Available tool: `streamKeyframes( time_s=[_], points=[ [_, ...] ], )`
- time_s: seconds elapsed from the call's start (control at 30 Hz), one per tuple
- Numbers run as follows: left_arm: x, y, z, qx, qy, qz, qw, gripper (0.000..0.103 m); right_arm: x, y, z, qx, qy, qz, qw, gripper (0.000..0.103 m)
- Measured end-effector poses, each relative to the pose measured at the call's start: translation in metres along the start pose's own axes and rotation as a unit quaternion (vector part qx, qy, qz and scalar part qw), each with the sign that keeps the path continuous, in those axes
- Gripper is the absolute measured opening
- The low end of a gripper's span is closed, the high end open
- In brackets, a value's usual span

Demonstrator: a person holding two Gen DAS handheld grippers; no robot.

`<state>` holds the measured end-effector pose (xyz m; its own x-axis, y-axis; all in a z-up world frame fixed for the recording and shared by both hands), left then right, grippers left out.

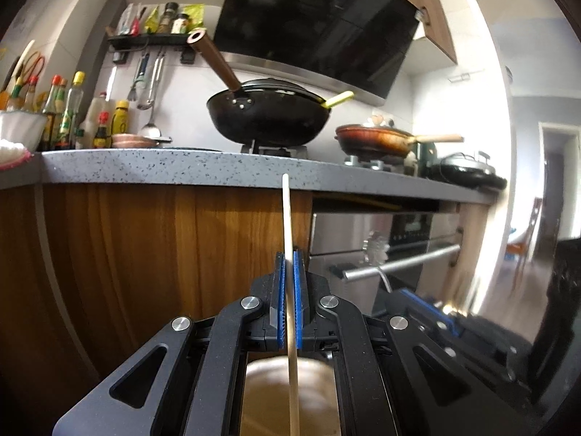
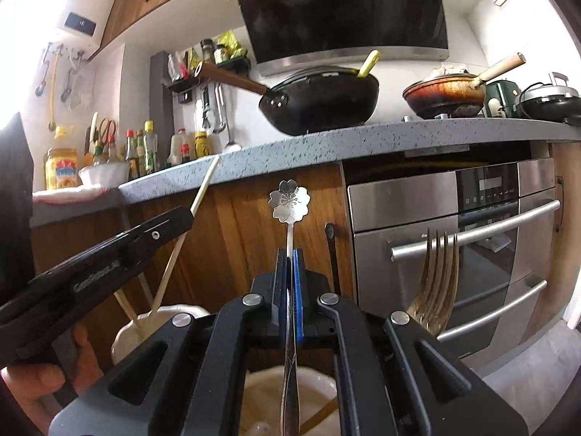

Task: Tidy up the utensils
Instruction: 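Drop the chopstick into the tall cup while the right tool drops the spoon into the short cup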

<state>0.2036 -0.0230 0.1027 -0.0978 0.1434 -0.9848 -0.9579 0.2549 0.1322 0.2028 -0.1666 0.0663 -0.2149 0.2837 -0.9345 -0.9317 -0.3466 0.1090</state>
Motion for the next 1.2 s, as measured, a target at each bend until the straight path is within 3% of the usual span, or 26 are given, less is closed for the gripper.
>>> streamKeyframes(
  time_s=[0.5,1.03,1.2],
  points=[
    [0.039,0.064,-0.002,0.008,-0.01,0.053,0.9985,0.005,0.025,0.054,-0.002,0.011,0.025,0.034,0.999,0.001],
    [0.057,0.065,0.009,-0.007,-0.001,0.088,0.9961,0.005,0.029,0.059,-0.028,0.029,-0.011,0.059,0.998,0.001],
    [0.058,0.067,0.009,-0.009,-0.004,0.086,0.9962,0.015,0.029,0.058,-0.031,0.028,-0.02,0.061,0.998,0.002]
  ],
)
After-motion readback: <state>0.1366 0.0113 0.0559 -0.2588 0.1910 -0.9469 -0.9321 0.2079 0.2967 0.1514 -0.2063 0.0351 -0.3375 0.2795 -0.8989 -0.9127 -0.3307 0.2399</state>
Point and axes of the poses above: each gripper's, at about its wrist camera, not at the fingertips, and y roughly against the way its jaws point, z to its left, x to its underside, the point moved 3 cm from there along -y, roughly the way its jaws point, and after that the axes turned 10 degrees about -y, right-handed, at the moved point
